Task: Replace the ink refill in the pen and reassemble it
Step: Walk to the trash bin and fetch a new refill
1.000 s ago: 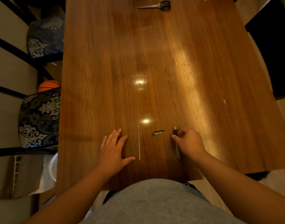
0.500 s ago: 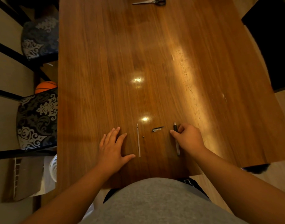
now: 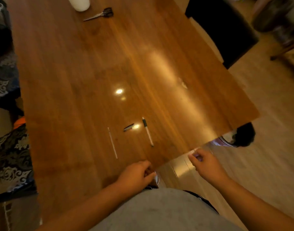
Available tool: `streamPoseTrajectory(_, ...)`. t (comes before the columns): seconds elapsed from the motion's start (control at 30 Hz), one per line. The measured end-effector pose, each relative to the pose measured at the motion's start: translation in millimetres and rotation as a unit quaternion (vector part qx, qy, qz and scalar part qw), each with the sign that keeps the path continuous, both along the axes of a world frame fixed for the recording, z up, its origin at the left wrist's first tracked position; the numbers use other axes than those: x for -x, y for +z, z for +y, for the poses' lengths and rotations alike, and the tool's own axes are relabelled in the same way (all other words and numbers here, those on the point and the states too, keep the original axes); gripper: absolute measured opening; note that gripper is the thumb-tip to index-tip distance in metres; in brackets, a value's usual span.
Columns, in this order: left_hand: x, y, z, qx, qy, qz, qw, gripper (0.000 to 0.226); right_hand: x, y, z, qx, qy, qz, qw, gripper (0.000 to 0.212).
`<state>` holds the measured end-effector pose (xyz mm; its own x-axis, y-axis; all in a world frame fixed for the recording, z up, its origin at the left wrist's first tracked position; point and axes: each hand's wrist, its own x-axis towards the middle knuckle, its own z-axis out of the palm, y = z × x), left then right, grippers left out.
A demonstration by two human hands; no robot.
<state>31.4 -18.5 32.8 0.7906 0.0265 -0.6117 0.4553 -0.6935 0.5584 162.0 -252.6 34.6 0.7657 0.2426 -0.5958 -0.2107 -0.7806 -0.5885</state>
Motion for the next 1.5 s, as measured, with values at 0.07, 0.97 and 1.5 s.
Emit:
streamPoseTrajectory(0.07,-7.7,-13.3,-37.8,0.003,-0.088,0.06,0.994,0.032,18.1,-2.0,-53.3,0.014,-0.038,0.027,0.999,0.019)
streamPoseTrajectory(0.97,-151.1,-67.4,-343.9,-0.11,-0.205,0.198,0.952,0.022,62.9,-75.4,-538.9,0.011,-0.456,0.149,0.877,0.022)
streamPoseTrajectory(1.5,-425.5,-51.8,-572.1,-0.051,-0.322,0.139,0.935,0.045,-46.9,-26.7,-709.6,0.04,-0.554,0.243,0.795,0.023)
